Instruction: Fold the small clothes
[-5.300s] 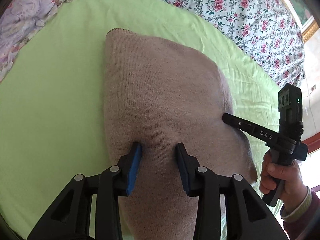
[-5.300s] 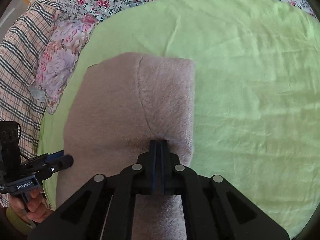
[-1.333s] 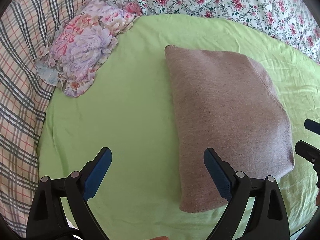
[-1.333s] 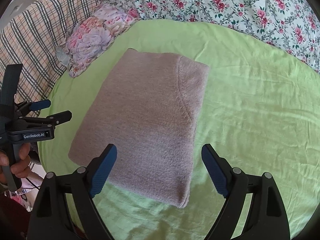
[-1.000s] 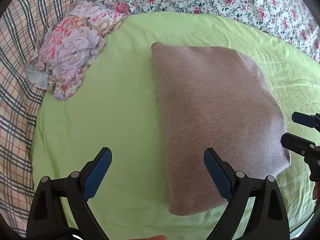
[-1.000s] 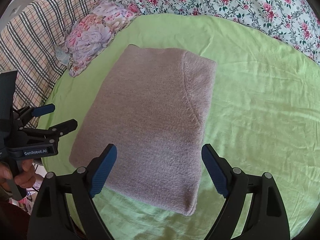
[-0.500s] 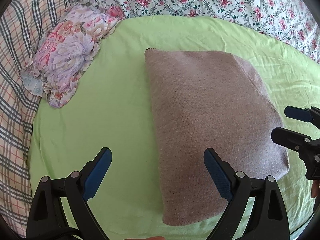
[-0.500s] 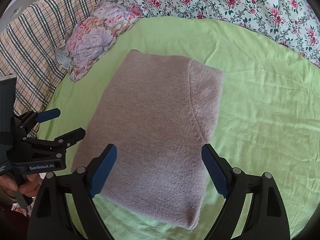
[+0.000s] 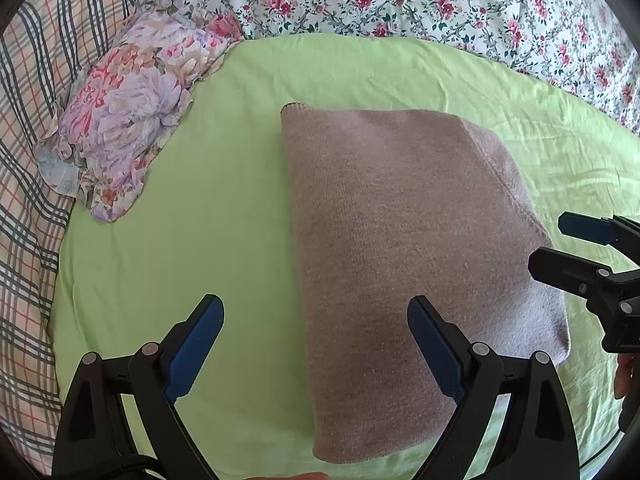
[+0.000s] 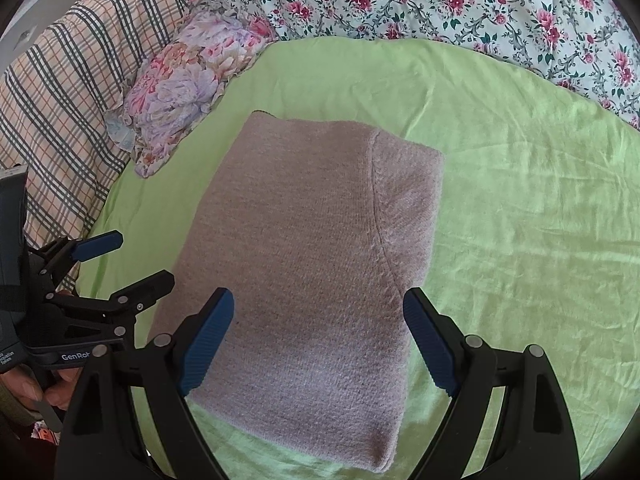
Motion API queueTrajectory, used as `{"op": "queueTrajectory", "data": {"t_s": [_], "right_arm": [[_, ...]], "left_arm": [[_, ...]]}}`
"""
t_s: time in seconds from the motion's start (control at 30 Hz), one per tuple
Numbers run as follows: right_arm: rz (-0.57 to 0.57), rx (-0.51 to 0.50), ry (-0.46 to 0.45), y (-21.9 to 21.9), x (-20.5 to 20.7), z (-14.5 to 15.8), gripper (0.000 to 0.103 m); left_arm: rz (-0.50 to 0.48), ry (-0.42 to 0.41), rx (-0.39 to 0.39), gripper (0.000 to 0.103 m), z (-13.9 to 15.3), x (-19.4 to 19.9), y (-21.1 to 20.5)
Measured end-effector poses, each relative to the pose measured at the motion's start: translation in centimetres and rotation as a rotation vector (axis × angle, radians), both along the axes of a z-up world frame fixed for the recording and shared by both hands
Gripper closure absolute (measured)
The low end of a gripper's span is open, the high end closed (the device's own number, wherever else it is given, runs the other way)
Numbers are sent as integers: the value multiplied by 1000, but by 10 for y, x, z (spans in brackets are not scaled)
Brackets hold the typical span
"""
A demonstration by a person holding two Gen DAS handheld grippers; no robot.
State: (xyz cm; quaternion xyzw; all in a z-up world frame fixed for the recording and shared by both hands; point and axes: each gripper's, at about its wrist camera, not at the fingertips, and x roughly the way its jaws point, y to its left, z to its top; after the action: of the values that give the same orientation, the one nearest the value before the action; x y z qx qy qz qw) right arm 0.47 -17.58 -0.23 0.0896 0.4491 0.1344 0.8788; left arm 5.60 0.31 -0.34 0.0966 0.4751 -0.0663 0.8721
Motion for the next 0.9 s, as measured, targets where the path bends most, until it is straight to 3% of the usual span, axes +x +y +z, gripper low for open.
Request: {"op": "queueTrajectory", "data": {"t_s": [0.9], "right_arm": [[-3, 13, -12, 1, -2, 5, 16]], "left_arm": [[-3, -7, -15, 9, 3, -3, -1]]}}
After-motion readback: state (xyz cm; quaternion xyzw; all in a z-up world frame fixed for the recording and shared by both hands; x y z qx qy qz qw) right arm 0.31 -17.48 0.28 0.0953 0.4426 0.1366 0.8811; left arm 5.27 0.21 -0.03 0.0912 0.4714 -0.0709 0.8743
